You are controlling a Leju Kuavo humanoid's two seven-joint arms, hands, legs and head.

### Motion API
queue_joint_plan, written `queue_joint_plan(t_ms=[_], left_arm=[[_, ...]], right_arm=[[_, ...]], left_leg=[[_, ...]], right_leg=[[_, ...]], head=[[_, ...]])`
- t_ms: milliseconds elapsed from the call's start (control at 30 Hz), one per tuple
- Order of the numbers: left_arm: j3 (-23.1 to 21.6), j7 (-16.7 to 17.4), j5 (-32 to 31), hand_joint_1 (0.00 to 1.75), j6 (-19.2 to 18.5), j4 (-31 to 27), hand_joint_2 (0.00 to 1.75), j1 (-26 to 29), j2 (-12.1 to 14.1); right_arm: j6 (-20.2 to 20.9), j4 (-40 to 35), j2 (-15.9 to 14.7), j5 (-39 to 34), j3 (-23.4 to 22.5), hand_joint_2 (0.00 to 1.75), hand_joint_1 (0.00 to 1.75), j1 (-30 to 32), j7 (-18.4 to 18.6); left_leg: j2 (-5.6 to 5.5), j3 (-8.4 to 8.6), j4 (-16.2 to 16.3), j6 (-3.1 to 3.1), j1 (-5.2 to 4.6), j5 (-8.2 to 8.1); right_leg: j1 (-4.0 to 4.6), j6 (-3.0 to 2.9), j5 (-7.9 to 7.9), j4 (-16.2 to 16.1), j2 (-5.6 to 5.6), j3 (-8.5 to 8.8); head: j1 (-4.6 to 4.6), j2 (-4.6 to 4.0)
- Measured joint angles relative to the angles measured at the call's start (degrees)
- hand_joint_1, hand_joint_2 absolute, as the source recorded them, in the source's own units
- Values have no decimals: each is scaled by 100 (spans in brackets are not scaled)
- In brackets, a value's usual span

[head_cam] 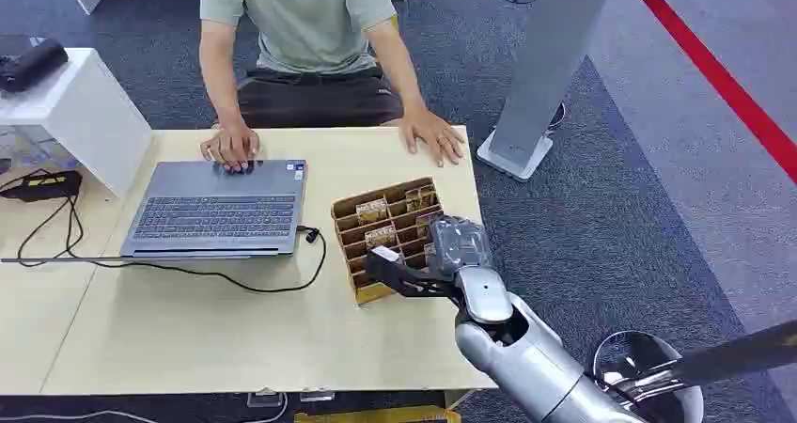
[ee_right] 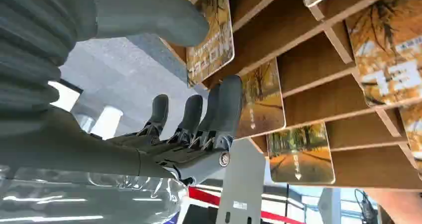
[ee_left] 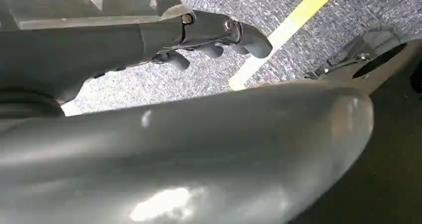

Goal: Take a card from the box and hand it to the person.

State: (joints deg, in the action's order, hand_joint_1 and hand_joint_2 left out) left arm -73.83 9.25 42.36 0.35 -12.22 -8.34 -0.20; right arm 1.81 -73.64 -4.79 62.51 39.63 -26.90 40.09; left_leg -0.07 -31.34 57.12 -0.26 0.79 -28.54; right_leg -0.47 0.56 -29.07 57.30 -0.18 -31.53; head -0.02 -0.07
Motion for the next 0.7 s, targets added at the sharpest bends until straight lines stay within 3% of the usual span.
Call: queue_joint_plan(t_ms=[233,267,300,633,700], left_arm=[[22,0,-17,0,2,0,0,1,0],[41,0,-22,0,2,0,0,2,0],[50,2,-22,0,2,0,0,1,0],[87,15,-22,0,2,0,0,2,0],[87,15,-33,0,9,0,0,3,0]], right_arm=[[4,85,0,0,0,175,99,0,2],[4,90,0,0,0,175,119,0,2],[4,92,0,0,0,175,127,0,2],[7,138,2,0,0,175,129,-12,0],[11,138,2,0,0,175,141,-12,0]], left_leg=[[0,0,0,0,0,0],[0,0,0,0,0,0],[0,0,0,0,0,0],[0,1,0,0,0,0],[0,2,0,0,0,0]], right_leg=[[0,0,0,0,0,0],[0,0,0,0,0,0],[0,0,0,0,0,0],[0,0,0,0,0,1],[0,0,0,0,0,1]], head=[[-4,0],[-4,0],[-2,0],[0,0],[-2,0]])
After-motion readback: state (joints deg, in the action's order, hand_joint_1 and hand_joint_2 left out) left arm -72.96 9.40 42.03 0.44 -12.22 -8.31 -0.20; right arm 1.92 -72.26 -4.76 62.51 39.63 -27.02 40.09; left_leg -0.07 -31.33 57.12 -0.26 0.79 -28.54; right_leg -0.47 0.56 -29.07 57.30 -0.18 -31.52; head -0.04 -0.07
